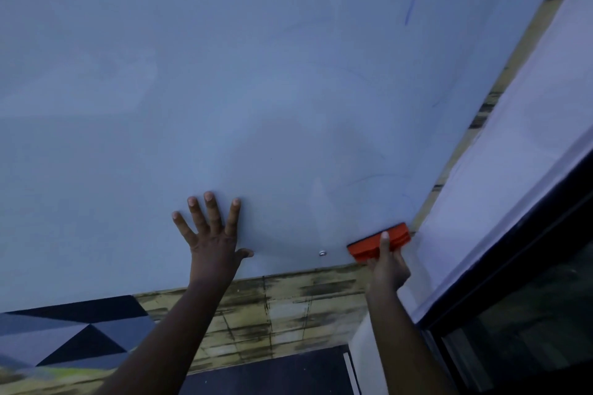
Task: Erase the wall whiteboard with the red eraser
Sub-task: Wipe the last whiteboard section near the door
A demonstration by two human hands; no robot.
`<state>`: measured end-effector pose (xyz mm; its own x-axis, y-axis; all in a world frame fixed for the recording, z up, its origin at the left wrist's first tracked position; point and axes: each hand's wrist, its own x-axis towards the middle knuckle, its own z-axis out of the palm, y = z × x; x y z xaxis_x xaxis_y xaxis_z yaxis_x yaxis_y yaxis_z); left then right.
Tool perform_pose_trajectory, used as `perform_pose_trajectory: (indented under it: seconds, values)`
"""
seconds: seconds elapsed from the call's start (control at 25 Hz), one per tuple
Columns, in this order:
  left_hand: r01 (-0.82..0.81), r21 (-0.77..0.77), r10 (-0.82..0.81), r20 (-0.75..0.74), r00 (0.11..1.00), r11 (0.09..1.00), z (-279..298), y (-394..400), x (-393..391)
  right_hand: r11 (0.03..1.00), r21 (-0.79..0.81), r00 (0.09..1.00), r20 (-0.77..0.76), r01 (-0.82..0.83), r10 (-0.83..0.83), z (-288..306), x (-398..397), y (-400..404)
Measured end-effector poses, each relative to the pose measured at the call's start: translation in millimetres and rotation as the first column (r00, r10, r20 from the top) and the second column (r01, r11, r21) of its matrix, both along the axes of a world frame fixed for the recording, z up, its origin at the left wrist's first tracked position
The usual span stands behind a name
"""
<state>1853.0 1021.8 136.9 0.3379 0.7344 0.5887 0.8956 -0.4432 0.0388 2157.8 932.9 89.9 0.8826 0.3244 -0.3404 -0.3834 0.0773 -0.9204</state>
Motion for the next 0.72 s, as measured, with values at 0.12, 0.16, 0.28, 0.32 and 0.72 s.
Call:
perform_pose_trajectory:
  seconds: [0.12, 0.16, 0.28, 0.32, 0.72]
  values:
    - [0.004, 0.018, -0.004, 0.003, 1.000, 1.000, -4, 1, 2, 0.997, -0.058, 0.929, 0.370, 0.043, -0.019, 34, -24, 5]
    - [0.001, 0.029, -0.001, 0.001, 1.000, 1.000, -5, 1, 2, 0.998, -0.058, 0.888, 0.460, 0.035, -0.005, 43, -44, 8]
    - [-0.005, 0.069, 0.005, 0.000, 1.000, 0.998, -10, 2, 3, 0.982, -0.094, 0.663, 0.727, -0.166, 0.182, 58, -112, 13]
    - [-0.002, 0.075, 0.002, -0.002, 1.000, 0.997, -11, 2, 3, 0.965, -0.179, 0.491, 0.834, -0.190, 0.251, 59, -128, 14]
    - [0.045, 0.270, -0.101, 0.197, 0.975, 0.962, 27, -15, -24, 0.983, 0.184, 0.725, 0.680, -0.023, -0.111, 138, -46, 17]
